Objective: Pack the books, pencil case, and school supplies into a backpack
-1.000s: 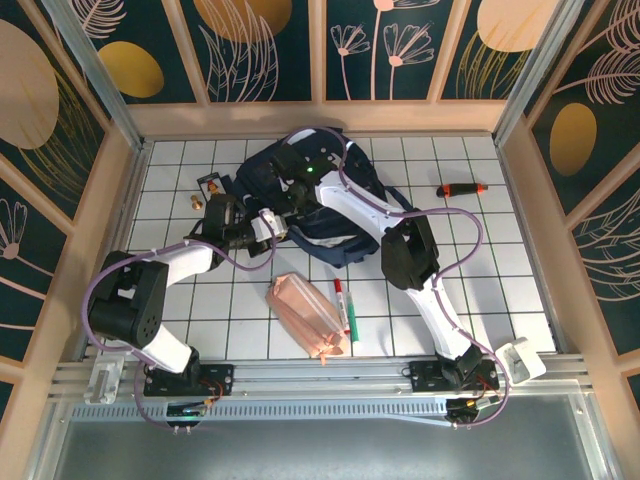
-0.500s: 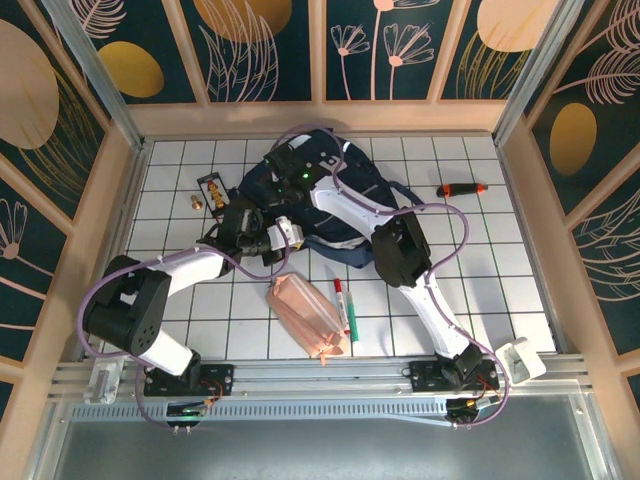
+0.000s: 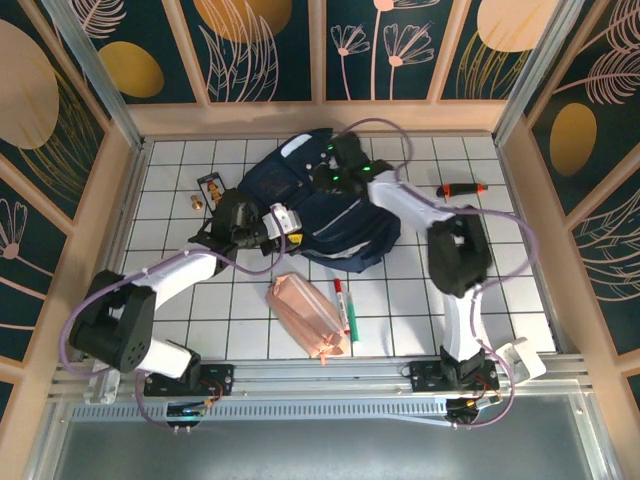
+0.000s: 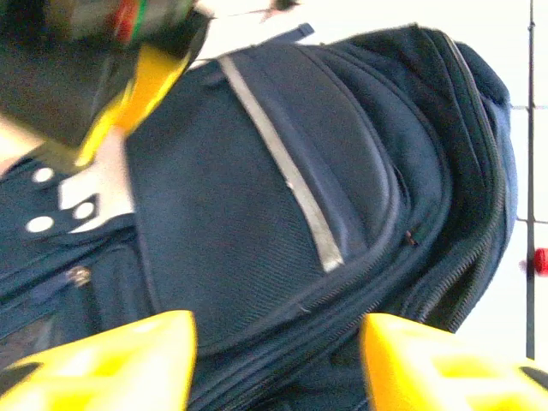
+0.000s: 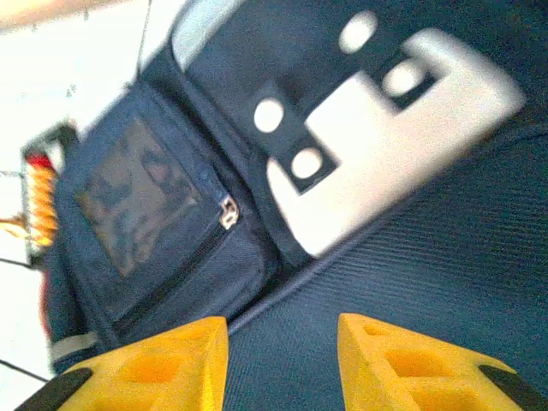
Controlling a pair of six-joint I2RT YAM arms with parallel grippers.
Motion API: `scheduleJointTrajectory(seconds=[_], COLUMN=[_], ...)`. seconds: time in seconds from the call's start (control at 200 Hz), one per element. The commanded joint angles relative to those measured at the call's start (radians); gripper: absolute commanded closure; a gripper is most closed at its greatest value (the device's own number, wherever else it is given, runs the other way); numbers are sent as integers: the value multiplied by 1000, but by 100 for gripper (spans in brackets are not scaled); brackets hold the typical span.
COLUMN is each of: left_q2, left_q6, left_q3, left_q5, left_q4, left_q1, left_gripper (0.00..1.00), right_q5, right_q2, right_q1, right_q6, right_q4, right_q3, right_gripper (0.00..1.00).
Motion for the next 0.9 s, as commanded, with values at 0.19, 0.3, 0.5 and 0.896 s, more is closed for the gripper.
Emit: scheduleJointTrajectory(seconds=[0.19,0.3,0.5,0.896], left_q2=[34,13,-43,219], left_q6=[-875,-1214,-1707,-1851], left_q3=[296,280,106,171], left_q5=[-759,-564,-367,-340], left_q4=[-306,-375,-404,-413], left_q1=[17,16,-10,-32], left_gripper=[29,17,16,11], right_q5=[11,58,-24,112], right_q2=[-361,-435,-437,-272], right_q1=[190,243,330,442], right_q6=[280,201,172,261], right_q4=[-105,-106,-106,53], right_q3=[-277,-374,-444,-458], right_gripper=[58,55,47,42])
